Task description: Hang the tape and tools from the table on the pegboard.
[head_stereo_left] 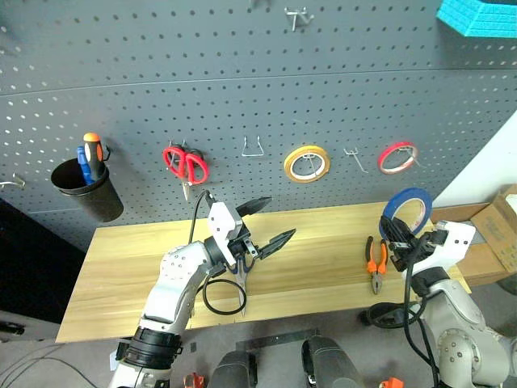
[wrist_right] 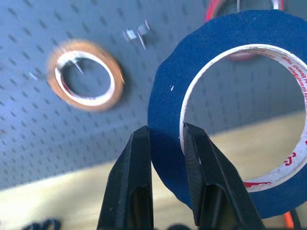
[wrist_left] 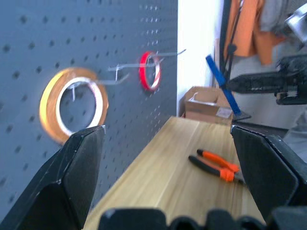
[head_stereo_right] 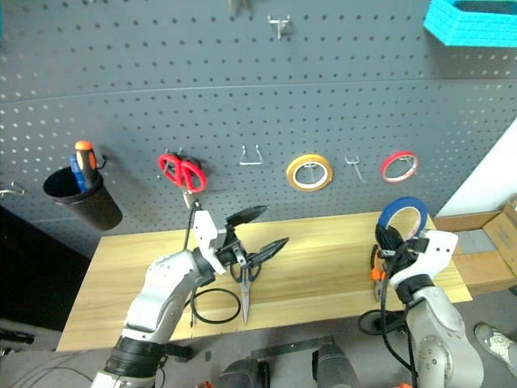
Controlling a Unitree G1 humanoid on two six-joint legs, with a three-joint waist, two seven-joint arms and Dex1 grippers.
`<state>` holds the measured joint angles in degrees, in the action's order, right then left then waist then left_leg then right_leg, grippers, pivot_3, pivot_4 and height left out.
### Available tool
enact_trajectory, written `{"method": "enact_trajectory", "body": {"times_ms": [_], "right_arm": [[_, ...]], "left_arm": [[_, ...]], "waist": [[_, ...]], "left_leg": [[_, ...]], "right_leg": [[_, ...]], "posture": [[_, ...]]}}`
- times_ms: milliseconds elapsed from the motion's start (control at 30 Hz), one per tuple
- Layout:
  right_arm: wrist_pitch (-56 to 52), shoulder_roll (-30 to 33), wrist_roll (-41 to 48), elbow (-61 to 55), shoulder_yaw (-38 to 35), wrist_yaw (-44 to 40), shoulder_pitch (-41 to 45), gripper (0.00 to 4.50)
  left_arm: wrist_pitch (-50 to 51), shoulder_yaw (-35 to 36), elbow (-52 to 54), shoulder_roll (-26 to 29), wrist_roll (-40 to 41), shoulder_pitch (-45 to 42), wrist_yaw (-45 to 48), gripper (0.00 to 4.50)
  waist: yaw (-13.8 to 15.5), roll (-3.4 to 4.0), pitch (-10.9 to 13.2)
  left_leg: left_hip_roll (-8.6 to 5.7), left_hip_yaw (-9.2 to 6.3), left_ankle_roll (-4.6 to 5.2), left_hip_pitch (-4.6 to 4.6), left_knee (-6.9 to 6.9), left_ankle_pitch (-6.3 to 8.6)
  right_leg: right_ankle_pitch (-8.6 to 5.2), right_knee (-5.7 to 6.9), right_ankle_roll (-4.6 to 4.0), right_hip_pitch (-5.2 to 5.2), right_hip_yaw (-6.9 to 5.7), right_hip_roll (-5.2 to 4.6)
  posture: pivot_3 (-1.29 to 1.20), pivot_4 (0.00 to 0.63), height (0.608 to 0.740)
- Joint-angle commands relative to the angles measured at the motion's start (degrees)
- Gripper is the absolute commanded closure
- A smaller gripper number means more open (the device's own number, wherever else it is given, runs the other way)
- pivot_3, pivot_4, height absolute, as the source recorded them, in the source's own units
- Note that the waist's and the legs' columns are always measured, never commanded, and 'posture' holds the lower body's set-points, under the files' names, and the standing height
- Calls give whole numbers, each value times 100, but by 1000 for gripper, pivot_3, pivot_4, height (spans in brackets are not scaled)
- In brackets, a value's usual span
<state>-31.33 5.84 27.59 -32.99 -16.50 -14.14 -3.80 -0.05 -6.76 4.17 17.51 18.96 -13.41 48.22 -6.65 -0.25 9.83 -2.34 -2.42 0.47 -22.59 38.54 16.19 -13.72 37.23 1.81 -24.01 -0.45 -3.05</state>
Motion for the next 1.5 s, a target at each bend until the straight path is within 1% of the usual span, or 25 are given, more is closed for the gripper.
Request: {"method": "enact_trajectory", "body": {"times_ms": [33, 133, 233, 300, 433, 567, 767, 1100, 1233, 1400, 1500], "right_arm": [[193, 170, -111, -387, 211, 155, 398, 4146], [178, 426, -307, -291, 436, 185, 832, 4146], [216, 660, -526, -26, 689, 121, 1047, 4146], [226, 748, -628, 258, 960, -22, 1106, 4146], [137, 807, -690, 626, 1263, -156, 1202, 4146], [269, 834, -847, 1070, 1510, -286, 1431, 4146], [488, 831, -1013, 1781, 1554, -410, 1912, 4146], [889, 800, -1200, 2850, 1512, -589, 2551, 4146], [1113, 815, -1355, 3622, 1572, -731, 2933, 4146], [1414, 763, -1664, 4732, 1541, -590, 3495, 4146], [1500, 753, -1691, 4958, 1520, -644, 3613, 4146]], "left_arm": [[-215, -68, -87, -65, -11, -150, 122, 0], [-265, -79, -200, -73, -44, -204, 151, 0], [-295, -88, -243, -80, -70, -221, 149, 0], [-277, -62, -194, -77, -72, -196, 111, 0], [-235, 26, -92, -24, -90, -116, 24, 0], [-158, 161, 77, 79, -69, 18, -110, 0], [-111, 229, 302, 178, -150, 272, -370, 0], [9, 297, 690, 261, -242, 621, -731, 0], [93, 337, 848, 297, -238, 738, -858, 0], [204, 347, 1055, 317, -227, 885, -972, 0], [278, 362, 1190, 331, -223, 978, -1032, 0]], "waist": [[-109, 7, -21], [-225, 4, -45], [-321, -6, -84], [-326, -13, -127], [-320, -10, -135], [-301, -12, -160], [-234, -16, -191], [61, -21, -202], [174, -23, -204], [219, -24, -204], [226, -26, -203]], "left_leg": [[0, 2, 1, 0, 12, 1], [-4, 6, 5, 2, 33, 1], [-6, 11, 9, 12, 39, -1], [-4, 6, 10, 18, 39, -2], [-2, 4, 10, 74, 35, -1], [-3, 10, 12, 81, 39, -3], [-3, 11, 12, 84, 38, -3], [-3, 19, 12, 89, 38, -3], [-3, 27, 12, 95, 37, -3], [-4, 41, 12, 103, 37, -3], [-2, 53, 12, 112, 33, -3]], "right_leg": [[1, 6, 2, 1, 2, 0], [6, 19, 11, 5, 6, 2], [6, 41, 12, 7, 13, 1], [6, 52, 12, 8, 12, 2], [4, 52, 12, 57, 13, 4], [4, 51, 14, 62, 21, 5], [5, 55, 11, 61, 48, 4], [7, 63, 8, 58, 59, 3], [9, 67, 6, 58, 68, 4], [11, 70, 2, 59, 79, 4], [11, 73, 2, 59, 89, 5]], "posture": [[-322, 100, 740], [-322, 94, 740], [-315, 88, 740], [-297, 82, 740], [-250, 77, 740], [-223, 76, 740], [-177, 72, 740], [-98, 73, 740], [-80, 82, 740], [-62, 92, 740], [-43, 110, 740]]}}
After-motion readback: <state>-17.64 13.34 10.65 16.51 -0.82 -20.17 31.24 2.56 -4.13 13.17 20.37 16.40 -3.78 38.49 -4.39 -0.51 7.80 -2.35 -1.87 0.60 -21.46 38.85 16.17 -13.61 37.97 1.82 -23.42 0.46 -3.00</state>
